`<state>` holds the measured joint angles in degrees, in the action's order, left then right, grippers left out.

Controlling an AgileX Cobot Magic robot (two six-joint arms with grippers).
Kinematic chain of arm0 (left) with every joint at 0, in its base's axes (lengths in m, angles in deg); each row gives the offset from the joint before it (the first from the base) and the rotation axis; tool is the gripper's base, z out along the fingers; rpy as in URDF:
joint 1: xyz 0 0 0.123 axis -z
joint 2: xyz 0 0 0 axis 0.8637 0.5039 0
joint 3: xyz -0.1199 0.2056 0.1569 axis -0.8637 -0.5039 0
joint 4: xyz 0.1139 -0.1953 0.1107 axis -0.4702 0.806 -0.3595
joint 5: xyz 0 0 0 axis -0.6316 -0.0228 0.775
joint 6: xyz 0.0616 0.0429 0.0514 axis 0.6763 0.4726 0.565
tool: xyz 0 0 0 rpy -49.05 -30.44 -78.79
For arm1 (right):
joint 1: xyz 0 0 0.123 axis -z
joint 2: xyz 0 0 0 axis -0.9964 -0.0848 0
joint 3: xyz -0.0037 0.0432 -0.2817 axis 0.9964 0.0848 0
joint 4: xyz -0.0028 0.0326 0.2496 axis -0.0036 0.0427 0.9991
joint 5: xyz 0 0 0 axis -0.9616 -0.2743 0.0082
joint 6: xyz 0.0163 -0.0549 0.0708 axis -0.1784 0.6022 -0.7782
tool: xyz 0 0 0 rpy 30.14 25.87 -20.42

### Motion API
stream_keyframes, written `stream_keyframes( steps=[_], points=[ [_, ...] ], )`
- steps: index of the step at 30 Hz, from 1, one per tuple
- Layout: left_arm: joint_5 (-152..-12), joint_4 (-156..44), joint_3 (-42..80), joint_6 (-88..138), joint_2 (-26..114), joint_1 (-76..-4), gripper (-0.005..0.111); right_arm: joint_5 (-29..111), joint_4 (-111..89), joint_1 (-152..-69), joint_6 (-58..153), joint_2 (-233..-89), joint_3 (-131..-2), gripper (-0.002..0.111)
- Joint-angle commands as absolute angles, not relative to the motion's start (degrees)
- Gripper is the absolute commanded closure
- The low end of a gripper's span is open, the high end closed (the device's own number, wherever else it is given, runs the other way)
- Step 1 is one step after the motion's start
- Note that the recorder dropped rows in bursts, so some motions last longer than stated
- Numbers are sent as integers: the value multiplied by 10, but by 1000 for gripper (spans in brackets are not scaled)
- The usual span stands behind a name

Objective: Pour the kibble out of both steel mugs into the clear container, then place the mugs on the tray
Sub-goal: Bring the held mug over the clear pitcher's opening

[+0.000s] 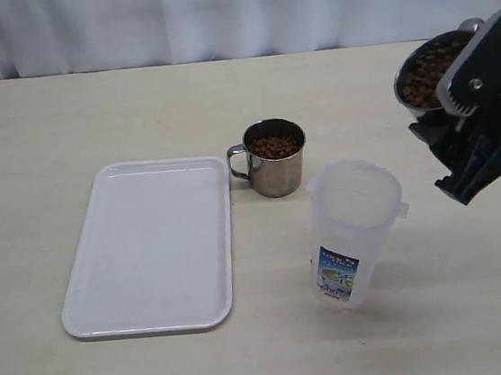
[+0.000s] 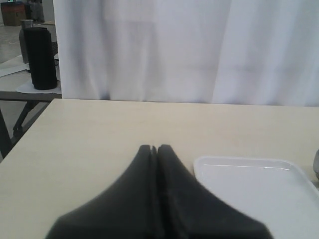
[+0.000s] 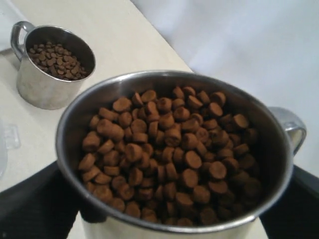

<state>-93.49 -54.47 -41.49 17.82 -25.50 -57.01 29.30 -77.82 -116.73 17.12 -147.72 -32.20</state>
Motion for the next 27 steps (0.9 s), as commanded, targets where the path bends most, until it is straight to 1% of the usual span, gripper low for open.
stream_keyframes(
  steps=[1, 7, 13, 23, 27],
  points=[
    [-931, -546, -417, 178, -256, -571, 107, 245, -818, -1213, 168, -1477, -328, 104],
    [-931, -546, -417, 178, -256, -571, 107, 172, -840, -1290, 163, -1477, -319, 104],
    [-931, -546, -417, 178, -256, -571, 107, 139, -898, -1338, 114, -1477, -319, 104],
    [-931, -546, -417, 178, -256, -571, 107, 136, -943, -1341, 114, -1486, -319, 104],
    [-931, -546, -417, 178, -256, -571, 107, 134, -948, -1341, 147, -1508, -319, 104]
  ],
)
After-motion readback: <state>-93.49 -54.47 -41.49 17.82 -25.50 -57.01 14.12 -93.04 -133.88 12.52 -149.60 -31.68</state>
